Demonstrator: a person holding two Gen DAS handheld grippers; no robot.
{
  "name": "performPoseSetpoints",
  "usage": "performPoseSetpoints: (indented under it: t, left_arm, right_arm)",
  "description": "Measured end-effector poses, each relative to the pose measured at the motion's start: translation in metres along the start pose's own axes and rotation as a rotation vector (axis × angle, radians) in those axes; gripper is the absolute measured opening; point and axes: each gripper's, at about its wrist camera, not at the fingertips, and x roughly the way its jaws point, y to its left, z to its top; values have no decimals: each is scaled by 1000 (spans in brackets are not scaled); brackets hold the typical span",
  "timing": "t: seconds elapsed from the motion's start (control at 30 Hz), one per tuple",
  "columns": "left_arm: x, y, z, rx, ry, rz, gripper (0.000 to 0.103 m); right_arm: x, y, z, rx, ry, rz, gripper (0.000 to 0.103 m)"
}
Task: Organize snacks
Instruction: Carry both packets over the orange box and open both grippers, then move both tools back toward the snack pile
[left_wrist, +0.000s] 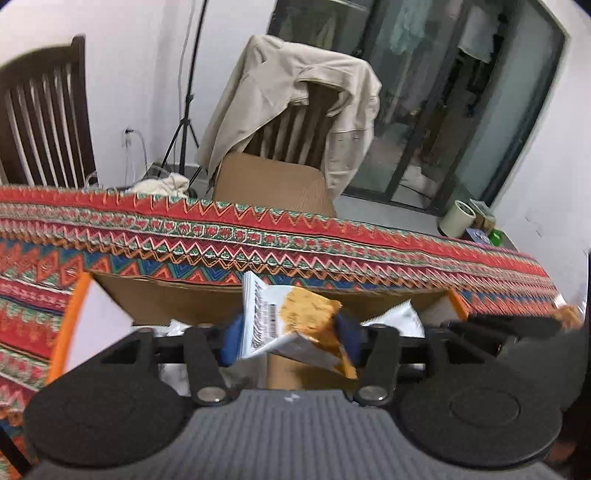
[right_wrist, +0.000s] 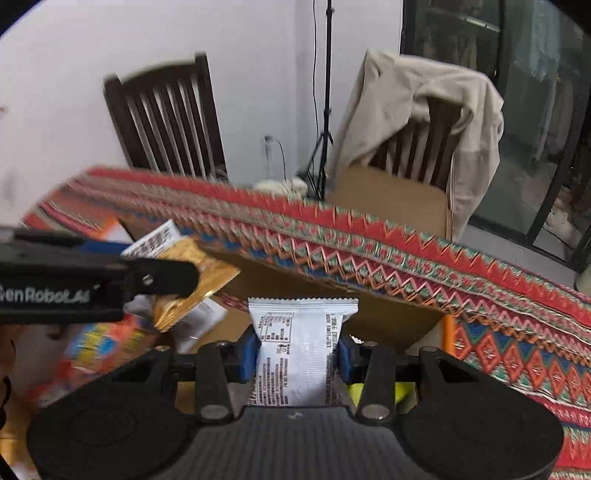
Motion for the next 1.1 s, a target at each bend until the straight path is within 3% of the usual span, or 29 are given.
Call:
performPoseSetpoints:
  t: [0.07,0.1,0.13,0.23,0.4,0.53,0.67,0.8,0.93,1.03,1.1]
  left_arm:
    - [7,4,0,-9,2,7,79]
    - [6,2,1,6,-1,2,79]
    - [7,2,2,29,-3,-4,80]
    - [-6,3,1,80,-24,18,82]
    - [-53,10,7,71,-54,56,82]
    - [-111,7,5,102,-94,64,82]
    - [-182,0,-11,134,-144,48,89]
    - [-255,-7,-45,165,-216,49,100]
    - [-316,-11,-92,185,-278,34,102]
    - [-354,-13,-134,188,-339,60,103]
    - [-377,-14,-165,196,-385,89,103]
  right_arm:
    - [17,-1,-2,13,18,2,54]
    - [24,-1,-2,24,24,-2,69]
    - [25,-3,-5,33,16,-13,78]
    - [16,-6,-9,50,-16,3,79]
    - [-28,-11,-4,46,-78,-12,79]
    - [-77,-15,0,29,-127,-28,79]
    - [-143,-10,-12,7,-183,-53,79]
    - [-213,-2,-39,0,-254,-54,87]
    - [-275,10,-80,10,-354,-60,90]
    - [-314,18,-119,33,-404,-40,99]
    - [-340,25,-149,40,-440,-26,100]
